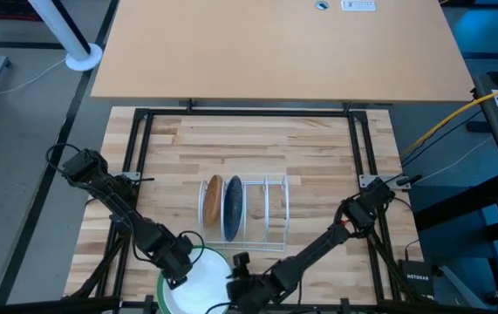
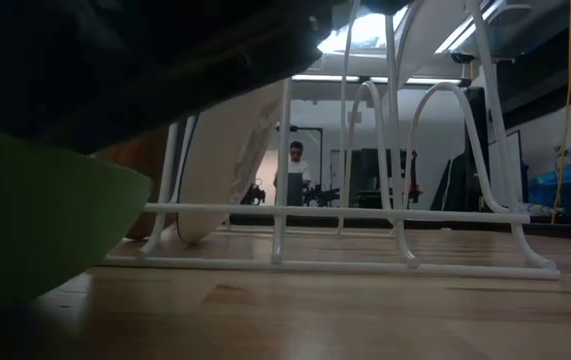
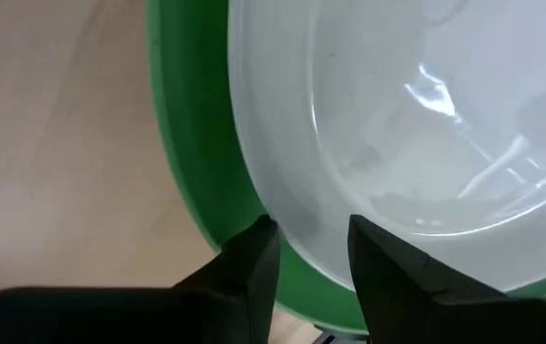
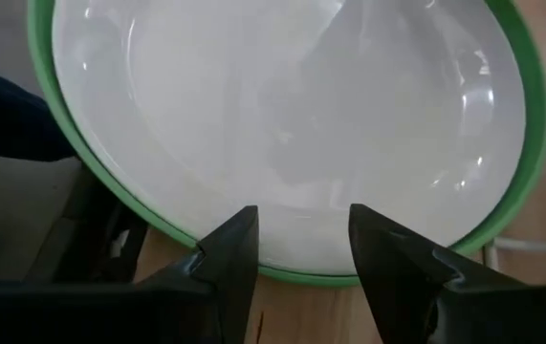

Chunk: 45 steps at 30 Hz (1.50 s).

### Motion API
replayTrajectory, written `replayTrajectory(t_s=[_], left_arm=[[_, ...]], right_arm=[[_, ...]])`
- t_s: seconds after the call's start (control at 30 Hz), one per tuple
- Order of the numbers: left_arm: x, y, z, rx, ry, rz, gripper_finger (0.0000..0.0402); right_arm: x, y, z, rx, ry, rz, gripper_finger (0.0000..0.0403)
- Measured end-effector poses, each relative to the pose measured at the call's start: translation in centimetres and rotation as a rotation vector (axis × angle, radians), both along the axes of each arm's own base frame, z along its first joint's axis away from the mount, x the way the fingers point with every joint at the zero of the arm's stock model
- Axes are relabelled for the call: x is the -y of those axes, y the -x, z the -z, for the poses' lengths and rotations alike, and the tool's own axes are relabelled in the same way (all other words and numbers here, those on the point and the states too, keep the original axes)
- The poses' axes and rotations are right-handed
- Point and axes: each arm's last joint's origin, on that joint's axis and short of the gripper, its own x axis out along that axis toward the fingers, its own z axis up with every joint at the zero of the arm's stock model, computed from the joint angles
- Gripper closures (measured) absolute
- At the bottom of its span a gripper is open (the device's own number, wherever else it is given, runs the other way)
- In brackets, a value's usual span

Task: Sort dishes
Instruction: Put the white plate into the dish rack

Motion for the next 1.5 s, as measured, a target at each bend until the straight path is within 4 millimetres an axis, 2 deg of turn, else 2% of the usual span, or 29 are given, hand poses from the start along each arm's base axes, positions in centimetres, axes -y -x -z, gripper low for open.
replayTrajectory(t_s=[0.6,0.83,1.07,1.27,1.5], left_arm=[[-0.2,-0.3,0.2,0.052,-0.056,-0.021,0.0288],[-0.4,-0.2,0.3,0.046,-0.078,-0.026,0.0288],[-0.4,-0.2,0.3,0.040,-0.078,-0.023,0.0288],[-0.4,-0.2,0.3,0.034,-0.076,-0.021,0.0288],[-0.4,-0.2,0.3,0.032,-0.074,-0.020,0.0288]], right_arm=[[0.8,-0.9,1.5,0.023,0.023,0.039,0.0233],[0.6,-1.1,-0.4,0.039,0.082,0.009,0.0233],[-0.5,-0.2,-2.8,0.004,0.138,-0.024,0.0233],[-1.5,1.3,-3.0,-0.067,0.204,-0.086,0.0233],[-1.4,1.6,-2.1,-0.087,0.224,-0.086,0.0233]])
